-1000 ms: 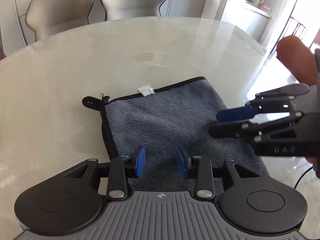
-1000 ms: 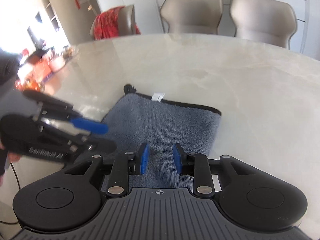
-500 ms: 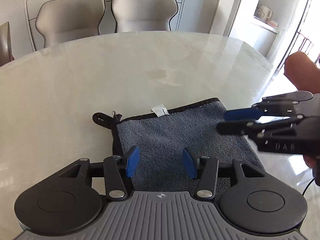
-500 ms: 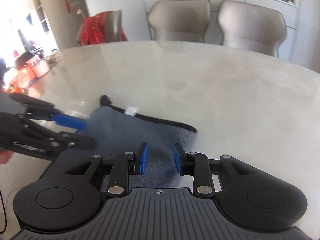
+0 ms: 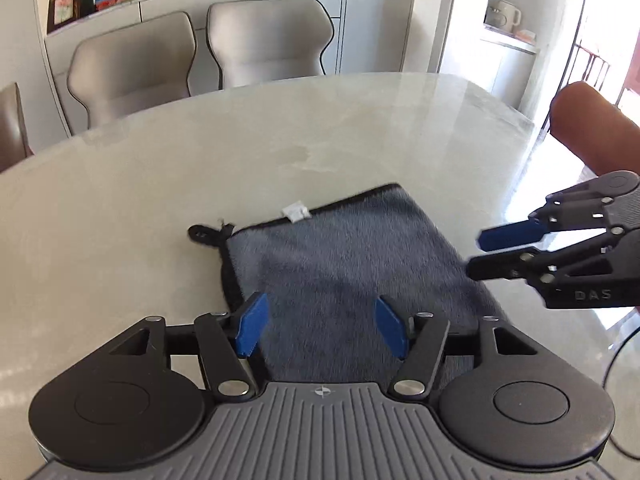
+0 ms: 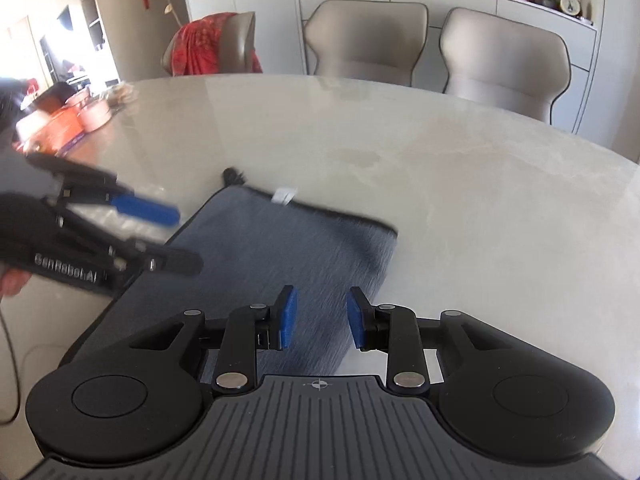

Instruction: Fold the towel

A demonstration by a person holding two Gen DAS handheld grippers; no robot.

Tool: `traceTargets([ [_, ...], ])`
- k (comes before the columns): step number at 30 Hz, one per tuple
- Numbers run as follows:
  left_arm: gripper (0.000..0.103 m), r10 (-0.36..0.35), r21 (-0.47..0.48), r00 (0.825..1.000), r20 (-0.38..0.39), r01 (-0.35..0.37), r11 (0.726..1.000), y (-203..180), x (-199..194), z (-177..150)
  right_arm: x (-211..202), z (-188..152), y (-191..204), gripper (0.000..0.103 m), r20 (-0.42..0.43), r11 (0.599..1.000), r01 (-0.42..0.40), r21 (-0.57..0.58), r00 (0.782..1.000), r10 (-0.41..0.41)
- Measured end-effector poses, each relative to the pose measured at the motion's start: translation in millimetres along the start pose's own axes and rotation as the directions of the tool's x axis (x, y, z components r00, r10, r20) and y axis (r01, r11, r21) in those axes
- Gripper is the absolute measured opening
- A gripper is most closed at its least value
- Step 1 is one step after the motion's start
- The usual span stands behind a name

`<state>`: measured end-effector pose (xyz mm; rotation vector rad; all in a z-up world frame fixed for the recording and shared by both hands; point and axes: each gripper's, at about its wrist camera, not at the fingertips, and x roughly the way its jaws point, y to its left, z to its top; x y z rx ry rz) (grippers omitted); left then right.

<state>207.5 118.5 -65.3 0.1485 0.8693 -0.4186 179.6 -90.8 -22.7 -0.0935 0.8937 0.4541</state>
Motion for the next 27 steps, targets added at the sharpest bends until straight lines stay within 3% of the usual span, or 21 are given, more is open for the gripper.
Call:
traceTargets([
  [5,0.064,0.008,-0.077,0.996,-0.088,-0.015,0.997,-1.2,-31.5,-49.1,-41.0,-41.2,24.0,0.032,-0.037,0.998,-0.011,0.066,0.999,0.014],
  [12,0.064,0.024,-0.170,0.985,-0.173,-0.054,0.984,-5.3,-55.7,-99.6,-73.4,-89.7,46.0,0.034,-0.092,0.983,0.039,0.178,0.996,-0.022],
  [27,0.064,0.029,-0.082,0.993,-0.113,-0.039,0.996,-34.9,-74.9,-115.1,-63.5,-118.9,47.2,0.035,-0.093,0.940,0.025,0.341,0.996,0.007],
])
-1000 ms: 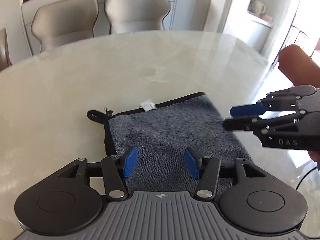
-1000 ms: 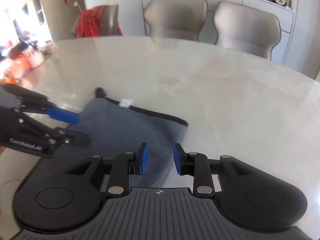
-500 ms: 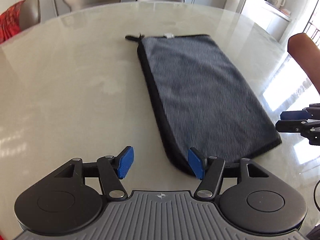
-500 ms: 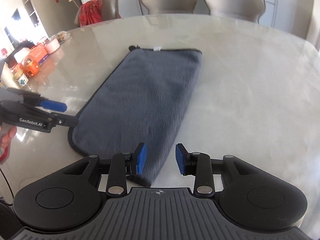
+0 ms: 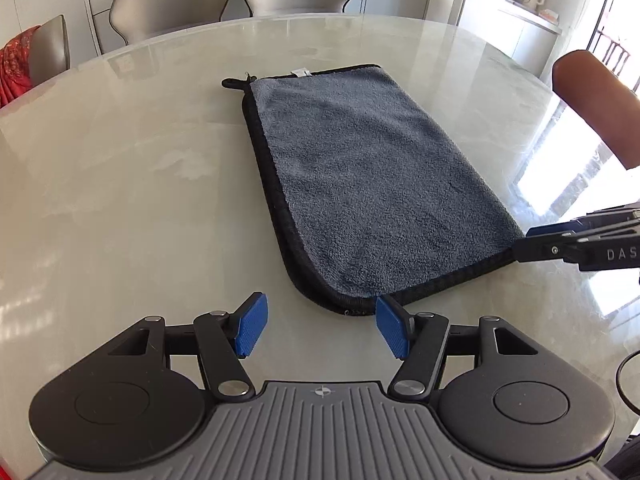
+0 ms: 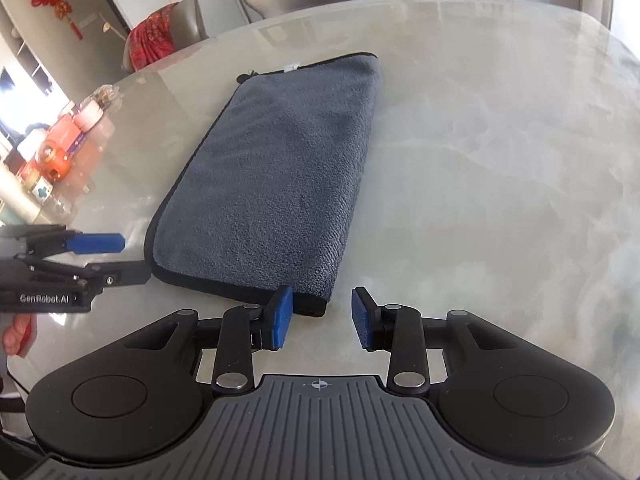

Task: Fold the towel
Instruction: 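Grasp the folded towel's end with the right gripper and lift it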

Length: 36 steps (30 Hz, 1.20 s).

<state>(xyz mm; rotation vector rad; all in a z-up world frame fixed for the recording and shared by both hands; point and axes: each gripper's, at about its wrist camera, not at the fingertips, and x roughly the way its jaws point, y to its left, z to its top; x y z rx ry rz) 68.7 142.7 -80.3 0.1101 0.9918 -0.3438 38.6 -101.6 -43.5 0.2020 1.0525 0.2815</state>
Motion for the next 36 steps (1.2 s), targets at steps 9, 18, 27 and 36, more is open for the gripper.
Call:
traceTargets([
  [9,0.064,0.001,0.070,0.999,0.044,-0.004,0.998,-3.5,-6.8,4.1,6.6,1.3,1.6,0.038,0.012,0.997,-0.047,0.054,0.999,0.046],
  [18,0.064,-0.032,0.268,0.995,0.096,0.005,0.964,-16.7,-7.5,9.3,-0.4,16.9,-18.7,0.011,0.068,0.942,-0.209,0.263,0.978,0.198],
  [27,0.064,-0.105,0.486,0.988,0.111,0.038,0.873,-37.5,-2.9,6.4,-1.3,50.1,-31.4,0.012,0.140,0.875,-0.303,0.377,0.953,0.270],
  [36,0.061,-0.095,0.625,0.993,0.075,0.028,0.781,-56.5,16.7,-0.4,0.2,56.7,-33.0,0.012,0.132,0.854,-0.318,0.411,0.948,0.290],
])
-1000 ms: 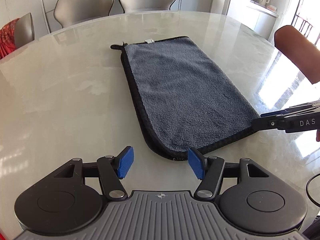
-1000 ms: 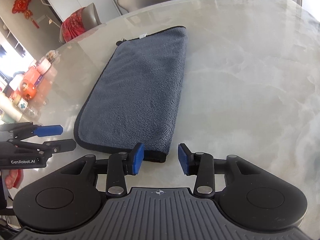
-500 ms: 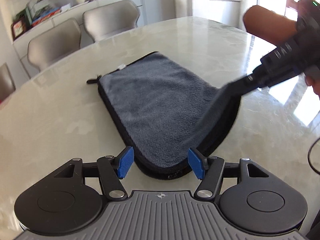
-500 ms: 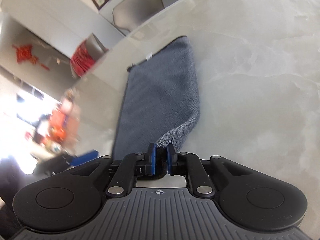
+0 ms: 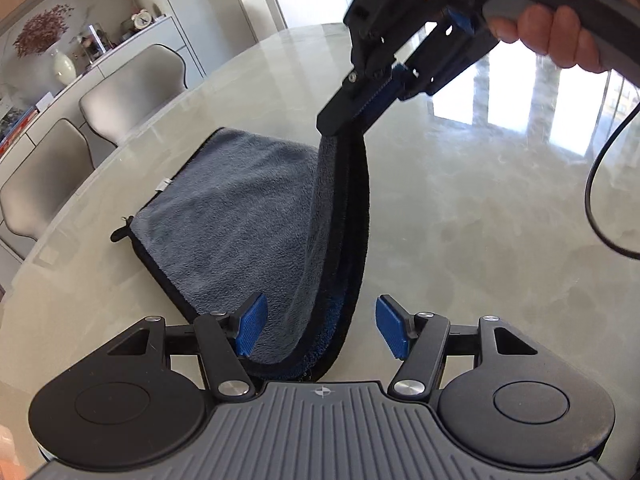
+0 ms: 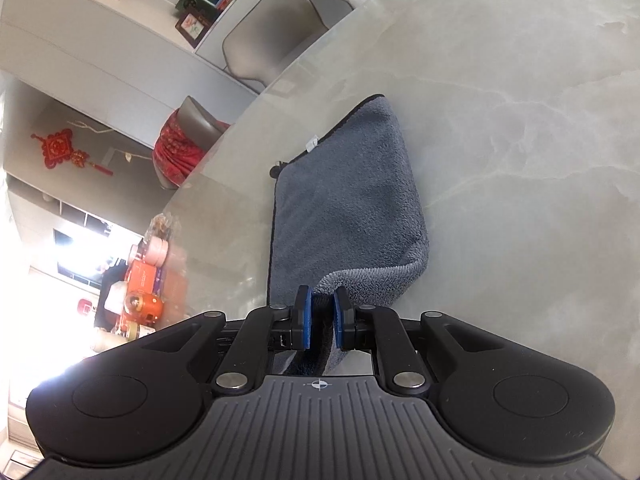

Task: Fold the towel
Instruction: 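Grasp the folded towel's end with the right gripper and lift it, then fold the lifted end over with the right gripper while the left gripper holds the towel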

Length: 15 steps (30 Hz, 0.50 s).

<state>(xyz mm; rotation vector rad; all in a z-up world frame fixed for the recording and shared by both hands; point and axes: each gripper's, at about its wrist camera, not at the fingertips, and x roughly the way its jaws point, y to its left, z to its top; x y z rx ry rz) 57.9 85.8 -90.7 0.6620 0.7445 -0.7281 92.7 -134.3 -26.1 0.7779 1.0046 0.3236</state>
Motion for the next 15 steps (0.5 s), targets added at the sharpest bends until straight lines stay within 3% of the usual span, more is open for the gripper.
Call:
traceTargets([
  [12,0.012,-0.047,-0.054,0.996,-0.071,0.044,0.998,24.2,5.8,-6.7,-6.3,-3.3,-1.6,0.014,-0.010,0.999,0.025,-0.022,1.000,-0.026],
  [13,0.010,-0.054,-0.065,0.996,-0.071,0.049,0.997,26.0,5.8,-6.5,-6.4,-4.7,0.8,0.017,-0.020,0.998,0.039,-0.055,0.999,-0.041],
  [15,0.009,-0.070,-0.094,0.995,-0.075,0.063,0.994,30.9,6.1,-6.3,-6.8,-7.9,8.1,0.036,-0.032,0.987,0.077,-0.143,0.996,-0.083],
])
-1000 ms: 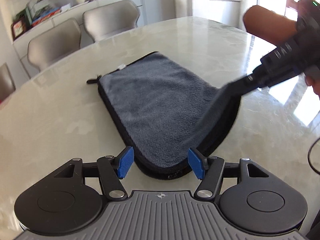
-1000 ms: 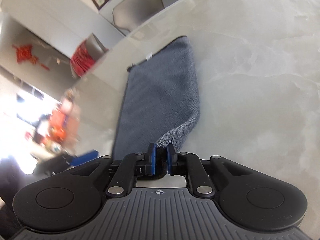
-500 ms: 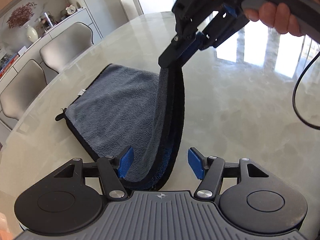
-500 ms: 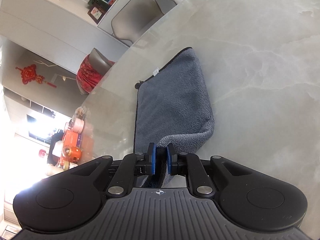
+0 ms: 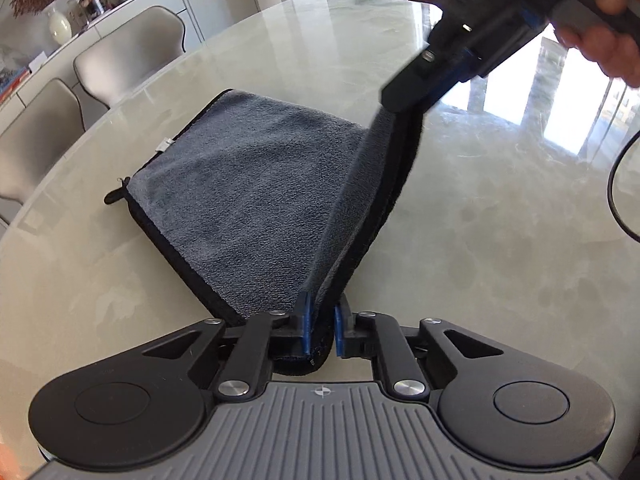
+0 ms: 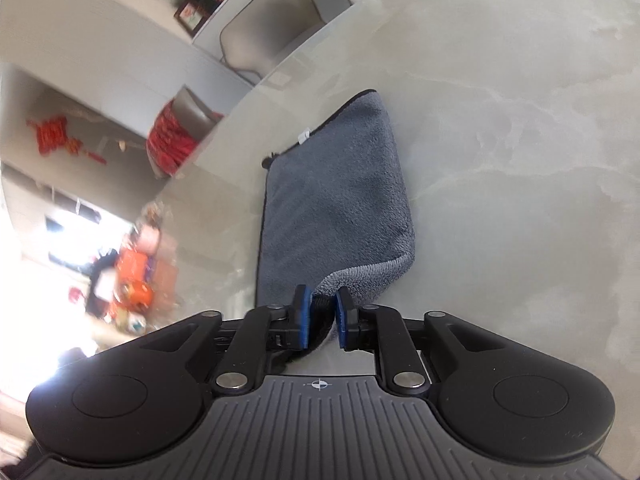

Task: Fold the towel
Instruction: 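Fold the lifted end over with the right gripper while the left gripper holds the towel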

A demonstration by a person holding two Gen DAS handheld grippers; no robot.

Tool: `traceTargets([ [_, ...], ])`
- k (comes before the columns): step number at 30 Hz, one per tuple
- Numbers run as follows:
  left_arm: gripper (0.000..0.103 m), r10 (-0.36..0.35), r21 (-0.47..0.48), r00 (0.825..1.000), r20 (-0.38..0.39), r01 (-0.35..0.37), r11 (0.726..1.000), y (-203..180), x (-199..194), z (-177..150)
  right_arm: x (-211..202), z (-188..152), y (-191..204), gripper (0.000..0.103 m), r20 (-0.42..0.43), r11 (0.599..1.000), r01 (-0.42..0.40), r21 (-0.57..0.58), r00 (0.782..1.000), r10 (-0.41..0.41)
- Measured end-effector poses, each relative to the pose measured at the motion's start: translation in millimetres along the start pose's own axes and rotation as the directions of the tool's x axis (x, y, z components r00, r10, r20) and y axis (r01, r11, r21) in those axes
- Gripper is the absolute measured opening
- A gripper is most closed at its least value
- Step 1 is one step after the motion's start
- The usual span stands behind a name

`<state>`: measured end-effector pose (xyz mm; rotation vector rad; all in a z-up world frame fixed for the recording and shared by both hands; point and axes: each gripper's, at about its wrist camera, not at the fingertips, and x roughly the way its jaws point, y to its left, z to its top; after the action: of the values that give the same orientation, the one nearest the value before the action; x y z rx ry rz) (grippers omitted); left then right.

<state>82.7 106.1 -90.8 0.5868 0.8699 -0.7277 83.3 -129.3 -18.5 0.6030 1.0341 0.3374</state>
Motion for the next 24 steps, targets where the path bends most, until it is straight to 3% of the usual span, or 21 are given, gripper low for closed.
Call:
traceTargets([
  [3,0.009,-0.022,-0.044,1.000,-0.002,0.022,0.999,5.9,-0.7,1.5,-5.5,-9.3,23.9,0.042,0.003,0.953,0.114,-0.279,0.993,-0.118],
  [6,0.009,-0.050,-0.097,0.999,-0.008,0.049,0.994,14.4,0.3,3.7,-11.1,-23.1,46.7,0.043,0.017,0.820,0.164,-0.549,0.983,-0.185],
  [9,0.009,-0.075,-0.156,0.997,-0.013,0.072,0.985,23.1,2.5,6.4,-14.4,-37.3,64.8,0.043,0.004,0.696,0.116,-0.709,0.987,-0.159],
  [14,0.009,-0.098,-0.253,0.995,0.006,0.096,0.963,38.2,2.4,9.8,6.3,-65.4,91.8,0.043,-0.030,0.531,0.066,-0.845,0.985,-0.170],
  [16,0.009,-0.100,-0.271,0.995,0.009,0.099,0.957,42.8,2.3,12.5,16.8,-75.1,97.4,0.043,-0.030,0.483,0.065,-0.873,0.982,-0.186],
  [22,0.009,-0.120,-0.310,0.993,0.016,0.119,0.943,52.4,0.7,17.3,41.5,-95.7,102.0,0.043,0.045,0.394,0.145,-0.907,0.967,-0.252],
  [24,0.009,-0.128,-0.330,0.992,0.013,0.125,0.936,55.6,1.2,17.9,46.1,-98.7,101.0,0.043,0.058,0.383,0.167,-0.908,0.958,-0.280],
])
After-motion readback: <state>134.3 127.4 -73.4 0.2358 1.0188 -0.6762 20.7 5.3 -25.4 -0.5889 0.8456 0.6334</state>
